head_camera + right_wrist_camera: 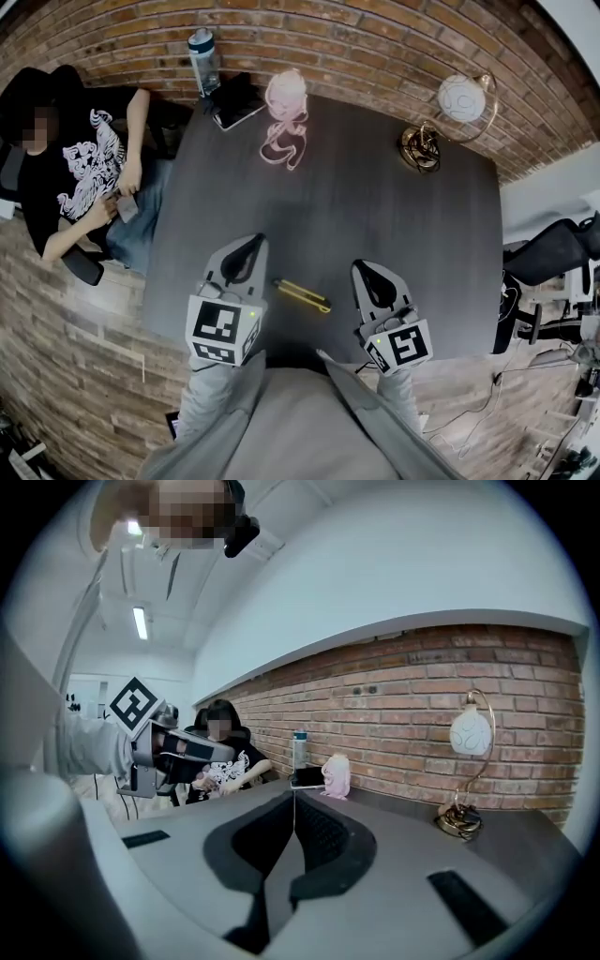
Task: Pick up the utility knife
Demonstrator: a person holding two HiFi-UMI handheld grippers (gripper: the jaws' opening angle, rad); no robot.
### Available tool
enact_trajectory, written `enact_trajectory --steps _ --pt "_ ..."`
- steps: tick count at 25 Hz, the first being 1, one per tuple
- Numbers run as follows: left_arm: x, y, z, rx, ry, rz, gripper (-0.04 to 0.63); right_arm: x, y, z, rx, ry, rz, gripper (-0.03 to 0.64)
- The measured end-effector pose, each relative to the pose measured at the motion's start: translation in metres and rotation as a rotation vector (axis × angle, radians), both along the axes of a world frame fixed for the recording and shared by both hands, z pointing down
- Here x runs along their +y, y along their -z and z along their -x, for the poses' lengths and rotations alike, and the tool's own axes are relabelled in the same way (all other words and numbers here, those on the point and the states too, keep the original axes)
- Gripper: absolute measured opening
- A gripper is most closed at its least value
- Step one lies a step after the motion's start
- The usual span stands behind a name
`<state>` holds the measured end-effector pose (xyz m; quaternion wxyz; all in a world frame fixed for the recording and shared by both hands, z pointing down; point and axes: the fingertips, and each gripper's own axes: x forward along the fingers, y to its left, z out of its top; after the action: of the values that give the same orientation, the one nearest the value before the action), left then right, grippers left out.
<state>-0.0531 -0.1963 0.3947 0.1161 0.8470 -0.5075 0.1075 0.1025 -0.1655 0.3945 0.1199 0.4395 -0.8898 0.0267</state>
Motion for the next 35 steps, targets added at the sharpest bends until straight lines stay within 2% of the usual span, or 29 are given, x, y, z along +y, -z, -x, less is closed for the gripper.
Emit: enact_trajectory --steps 6,15,17,20,25,35 --pt "0.004 -0.011 0.001 -0.004 -0.022 0.025 0.018 0.009 -0.028 0.015 0.015 0.049 0.087 0.018" --pt "0.007 -0.037 -0.009 -0.032 -0.081 0.074 0.018 0.024 -0.107 0.022 0.061 0.097 0.292 0.02" --pt "0.007 -0.041 -0.007 -0.031 -0.081 0.08 0.018 0.027 -0.122 0.028 0.088 0.129 0.327 0.021" --pt "0.008 -0.047 -0.007 -0.029 -0.083 0.089 0.018 0.036 -0.145 0.035 0.125 0.185 0.387 0.102" --pt "0.01 -0.06 -0.006 -0.029 -0.074 0.112 0.018 0.058 -0.187 0.047 0.232 0.311 0.484 0.177" --pt "0.009 -0.075 -0.014 -0.046 -0.099 0.139 0.018 0.067 -0.23 0.054 0.441 0.419 0.51 0.196"
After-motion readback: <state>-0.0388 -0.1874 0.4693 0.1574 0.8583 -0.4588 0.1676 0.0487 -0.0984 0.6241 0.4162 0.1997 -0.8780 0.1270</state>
